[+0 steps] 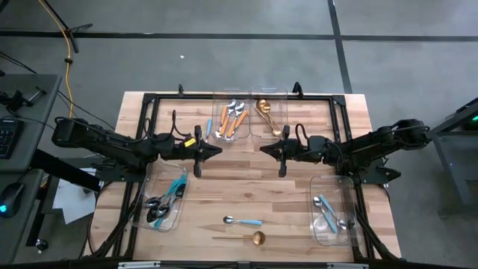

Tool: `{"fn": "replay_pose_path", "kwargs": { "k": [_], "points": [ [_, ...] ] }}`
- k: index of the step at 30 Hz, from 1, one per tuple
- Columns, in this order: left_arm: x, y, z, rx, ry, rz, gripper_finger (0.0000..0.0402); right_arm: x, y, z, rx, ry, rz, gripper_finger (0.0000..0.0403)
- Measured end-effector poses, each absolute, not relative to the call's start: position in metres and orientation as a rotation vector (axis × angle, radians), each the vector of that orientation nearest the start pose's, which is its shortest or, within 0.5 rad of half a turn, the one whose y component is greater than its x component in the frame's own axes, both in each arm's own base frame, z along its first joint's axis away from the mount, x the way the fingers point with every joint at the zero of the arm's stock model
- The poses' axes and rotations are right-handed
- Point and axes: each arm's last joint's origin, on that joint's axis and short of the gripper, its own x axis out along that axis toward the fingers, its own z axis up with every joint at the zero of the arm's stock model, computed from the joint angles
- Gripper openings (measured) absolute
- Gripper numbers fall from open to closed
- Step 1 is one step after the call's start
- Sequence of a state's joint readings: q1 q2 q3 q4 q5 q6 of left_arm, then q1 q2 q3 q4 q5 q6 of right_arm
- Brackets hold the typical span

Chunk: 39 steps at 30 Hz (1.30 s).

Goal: Sort silverware by color (type)
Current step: Put the blue spoon into the bottom right transparent bin

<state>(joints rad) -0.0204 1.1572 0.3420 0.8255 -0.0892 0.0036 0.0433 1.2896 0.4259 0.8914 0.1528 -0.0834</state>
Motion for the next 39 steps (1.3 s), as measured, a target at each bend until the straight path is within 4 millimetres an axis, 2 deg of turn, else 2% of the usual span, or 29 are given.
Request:
{"fn": "replay_pose_path", "kwargs": {
  "k": [13,19,22,25,27,31,35,39],
  "points": [
    [0.222,0.001,0.205,-0.004,0.027,0.157,0.0129,0.248,0.006,0.211,-0.084,-0.011,-0.11,0.0],
    [0.222,0.001,0.204,-0.016,0.036,0.159,0.0142,0.248,0.006,0.211,-0.084,-0.011,-0.11,0.0],
    [0.221,0.003,0.2,-0.07,0.071,0.257,0.0142,0.248,0.006,0.211,-0.084,-0.009,-0.11,0.0],
    [0.218,0.011,0.191,-0.135,0.138,0.459,0.0142,0.248,0.006,0.211,-0.083,-0.004,-0.11,0.0],
    [0.216,0.018,0.184,-0.176,0.208,0.524,0.0142,0.248,0.006,0.211,-0.081,-0.004,-0.11,0.0],
    [0.215,0.031,0.176,-0.309,0.398,0.57,0.0142,0.248,0.006,0.211,-0.078,-0.004,-0.11,0.0],
    [0.208,0.037,0.17,-0.436,0.624,0.547,0.0142,0.248,0.006,0.21,-0.079,0.006,-0.109,0.0],
    [0.2,0.04,0.162,-0.473,0.704,0.658,0.0142,0.248,0.004,0.209,-0.07,0.011,-0.117,0.0]
  ]
}}
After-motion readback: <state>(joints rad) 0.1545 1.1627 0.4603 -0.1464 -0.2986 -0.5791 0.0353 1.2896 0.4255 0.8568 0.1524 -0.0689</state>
